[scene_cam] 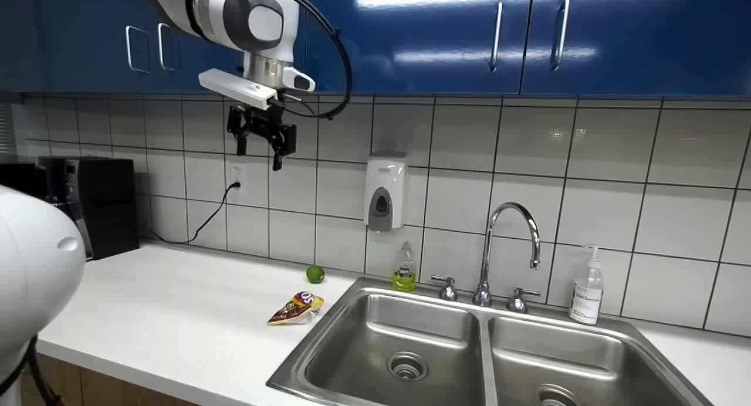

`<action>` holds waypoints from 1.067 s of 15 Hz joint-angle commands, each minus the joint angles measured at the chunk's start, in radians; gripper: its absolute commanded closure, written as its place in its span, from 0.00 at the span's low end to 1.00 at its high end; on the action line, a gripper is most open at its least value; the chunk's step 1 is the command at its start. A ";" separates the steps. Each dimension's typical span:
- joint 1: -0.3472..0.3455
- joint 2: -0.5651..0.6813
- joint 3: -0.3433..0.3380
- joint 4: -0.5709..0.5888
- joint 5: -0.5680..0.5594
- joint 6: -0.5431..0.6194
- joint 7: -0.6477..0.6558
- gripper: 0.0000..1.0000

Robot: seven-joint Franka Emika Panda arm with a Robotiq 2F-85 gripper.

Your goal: Put the packet in the sink.

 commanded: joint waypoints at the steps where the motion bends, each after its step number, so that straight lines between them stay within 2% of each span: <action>1: -0.018 0.001 0.015 0.002 0.007 -0.004 -0.006 0.00; 5: -0.023 0.001 0.023 0.003 -0.014 -0.008 0.002 0.00; 9: -0.067 -0.019 0.083 -0.017 -0.221 0.007 0.064 0.00; 11: -0.075 -0.027 0.093 -0.021 -0.269 -0.012 0.099 0.00; 16: -0.078 -0.037 0.094 -0.046 -0.279 -0.056 0.149 0.00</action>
